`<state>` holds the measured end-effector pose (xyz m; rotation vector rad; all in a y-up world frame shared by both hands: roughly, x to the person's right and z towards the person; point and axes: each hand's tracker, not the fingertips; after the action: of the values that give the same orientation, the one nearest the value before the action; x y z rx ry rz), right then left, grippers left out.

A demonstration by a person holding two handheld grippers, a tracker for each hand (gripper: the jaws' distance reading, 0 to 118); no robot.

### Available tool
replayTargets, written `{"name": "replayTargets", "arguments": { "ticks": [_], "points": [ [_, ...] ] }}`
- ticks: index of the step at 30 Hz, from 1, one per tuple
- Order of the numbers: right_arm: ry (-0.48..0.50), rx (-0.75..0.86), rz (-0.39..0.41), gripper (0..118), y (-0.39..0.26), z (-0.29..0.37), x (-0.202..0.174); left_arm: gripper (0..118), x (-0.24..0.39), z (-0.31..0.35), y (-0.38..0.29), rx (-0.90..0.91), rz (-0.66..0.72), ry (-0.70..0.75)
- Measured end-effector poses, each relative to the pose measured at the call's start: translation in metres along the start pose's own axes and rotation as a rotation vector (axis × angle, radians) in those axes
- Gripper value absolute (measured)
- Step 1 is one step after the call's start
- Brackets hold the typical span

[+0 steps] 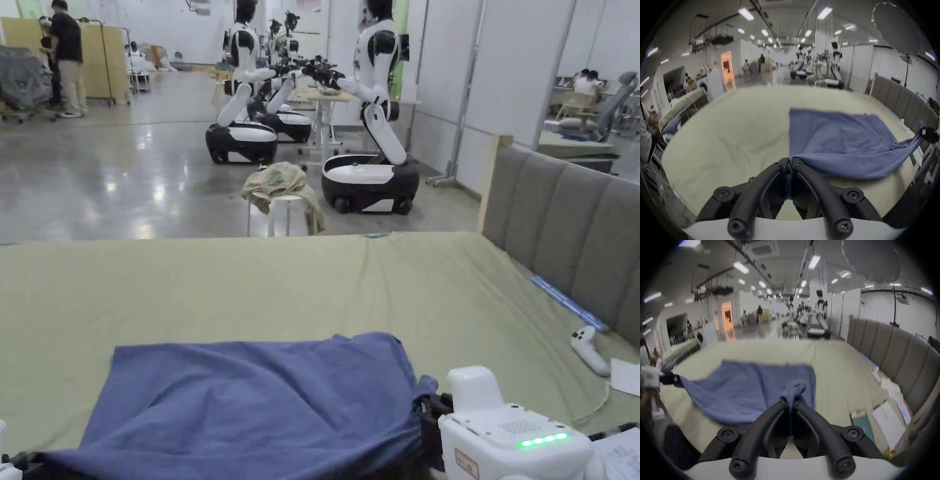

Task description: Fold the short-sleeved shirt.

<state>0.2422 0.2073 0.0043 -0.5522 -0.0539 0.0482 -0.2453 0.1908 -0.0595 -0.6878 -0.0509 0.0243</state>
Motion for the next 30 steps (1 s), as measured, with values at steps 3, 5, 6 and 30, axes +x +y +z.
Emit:
{"name": "replayTargets", "arguments": {
  "ticks": [3,5,6,30],
  "points": [
    [0.006,-0.131,-0.030,5,-0.043,-0.018,-0.001,11,-0.001,-0.002,-0.027,-0.049,0.005,0.014],
    [0.026,-0.171,-0.057,40,-0.042,-0.013,-0.001,51,0.003,0.002,-0.028,-0.034,-0.014,0.002],
    [0.041,-0.161,-0.063,93,-0.040,-0.011,-0.001,83,0.008,0.007,-0.026,-0.009,-0.054,0.035],
    [0.051,0.110,-0.144,3,-0.051,0.070,-0.028,96,-0.022,0.021,-0.067,-0.047,-0.111,0.088]
  ]
}}
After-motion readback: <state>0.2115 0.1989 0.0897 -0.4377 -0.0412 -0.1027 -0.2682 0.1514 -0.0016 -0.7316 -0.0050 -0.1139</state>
